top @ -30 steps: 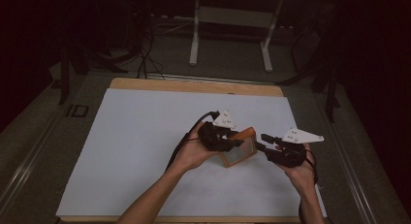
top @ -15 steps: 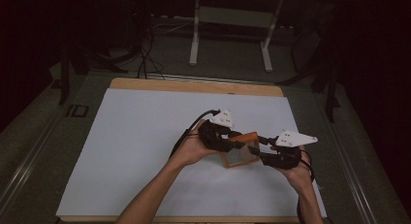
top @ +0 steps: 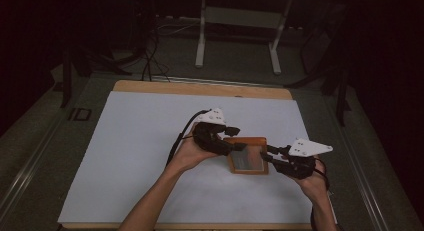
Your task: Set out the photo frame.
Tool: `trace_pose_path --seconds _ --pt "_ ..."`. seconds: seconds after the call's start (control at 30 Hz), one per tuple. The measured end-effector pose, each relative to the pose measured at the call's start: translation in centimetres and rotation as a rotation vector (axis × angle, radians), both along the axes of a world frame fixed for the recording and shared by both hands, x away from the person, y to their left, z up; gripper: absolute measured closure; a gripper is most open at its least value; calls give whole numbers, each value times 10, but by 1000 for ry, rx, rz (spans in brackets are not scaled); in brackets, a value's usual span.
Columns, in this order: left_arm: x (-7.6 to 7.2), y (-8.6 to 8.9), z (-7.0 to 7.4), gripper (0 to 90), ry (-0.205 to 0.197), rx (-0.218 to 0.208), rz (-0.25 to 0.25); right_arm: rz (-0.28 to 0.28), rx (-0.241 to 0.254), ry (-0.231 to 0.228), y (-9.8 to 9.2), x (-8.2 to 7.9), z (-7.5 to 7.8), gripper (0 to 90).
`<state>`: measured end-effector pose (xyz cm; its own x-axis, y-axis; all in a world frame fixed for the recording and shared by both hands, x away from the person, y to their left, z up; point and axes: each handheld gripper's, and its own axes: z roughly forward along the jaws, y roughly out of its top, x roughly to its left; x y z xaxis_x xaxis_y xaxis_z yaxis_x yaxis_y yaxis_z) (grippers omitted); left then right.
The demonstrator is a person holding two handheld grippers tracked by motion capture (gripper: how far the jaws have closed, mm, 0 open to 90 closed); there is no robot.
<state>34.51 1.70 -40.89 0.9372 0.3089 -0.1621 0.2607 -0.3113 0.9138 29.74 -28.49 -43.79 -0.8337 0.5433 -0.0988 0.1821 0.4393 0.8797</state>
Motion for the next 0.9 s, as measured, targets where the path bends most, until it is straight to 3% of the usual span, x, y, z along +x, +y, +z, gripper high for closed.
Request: trace_pose_path --seconds 0.17,0.23,0.33,0.43,0.57,0.67,0.9 --pt "-1 10 -18 346 24 -16 62 -5 0 1 0 -1 0 682" --pt "-2 11 -28 346 39 -27 72 -8 3 1 0 -1 -1 682" --pt "-3 9 -44 350 59 -10 75 -13 11 1 0 -1 -1 682" --pt "-4 4 -60 392 80 13 77 -16 18 2 -1 -1 -2 683" --pt "-4 -5 -77 537 113 51 83 -16 25 3 -2 -2 -3 683" --pt "-5 -8 -81 574 112 52 94 -17 29 5 -3 -2 -4 683" --pt "-7 -9 -77 615 68 94 92 -28 51 21 -6 1 -7 675"
